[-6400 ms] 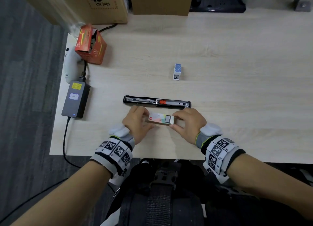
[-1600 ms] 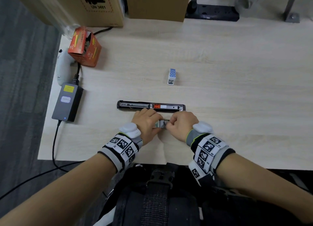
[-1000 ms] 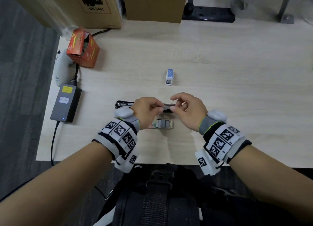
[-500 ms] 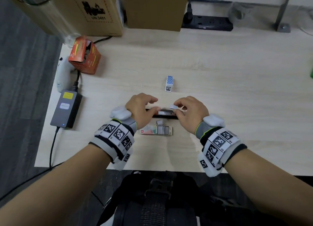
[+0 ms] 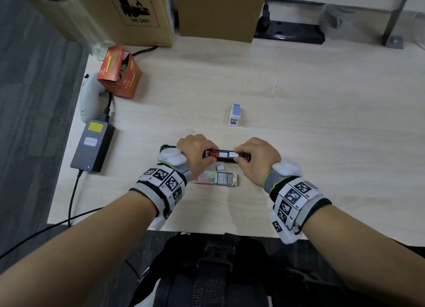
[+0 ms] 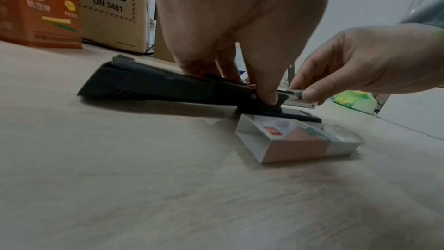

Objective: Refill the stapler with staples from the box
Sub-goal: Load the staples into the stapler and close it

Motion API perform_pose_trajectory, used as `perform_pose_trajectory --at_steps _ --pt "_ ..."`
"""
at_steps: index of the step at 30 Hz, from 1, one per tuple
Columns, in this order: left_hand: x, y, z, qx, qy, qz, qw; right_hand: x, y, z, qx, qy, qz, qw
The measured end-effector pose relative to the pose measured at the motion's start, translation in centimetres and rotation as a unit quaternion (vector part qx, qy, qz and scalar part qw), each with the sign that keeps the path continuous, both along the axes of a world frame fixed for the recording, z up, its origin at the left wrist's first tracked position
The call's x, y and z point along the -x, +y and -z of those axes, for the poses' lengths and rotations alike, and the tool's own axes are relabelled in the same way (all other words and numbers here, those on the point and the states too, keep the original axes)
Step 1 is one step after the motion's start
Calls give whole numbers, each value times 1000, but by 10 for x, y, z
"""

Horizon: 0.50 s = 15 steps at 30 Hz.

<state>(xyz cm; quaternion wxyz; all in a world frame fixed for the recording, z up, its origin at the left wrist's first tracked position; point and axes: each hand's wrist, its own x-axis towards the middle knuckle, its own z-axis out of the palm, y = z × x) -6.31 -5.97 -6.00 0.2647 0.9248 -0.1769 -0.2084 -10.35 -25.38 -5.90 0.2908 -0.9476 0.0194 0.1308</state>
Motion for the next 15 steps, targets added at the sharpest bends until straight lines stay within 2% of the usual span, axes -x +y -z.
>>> perform_pose_trajectory --at_steps 5,10,15 --pt "-3 1 -3 19 -7 -9 1000 -4 5 1 -3 23 13 1000" --pt "-10 3 -5 -1 8 -1 1000 -1 6 1 -10 -55 25 998" --pt "-9 3 -2 8 0 -9 1000 1 10 1 -12 -95 15 995"
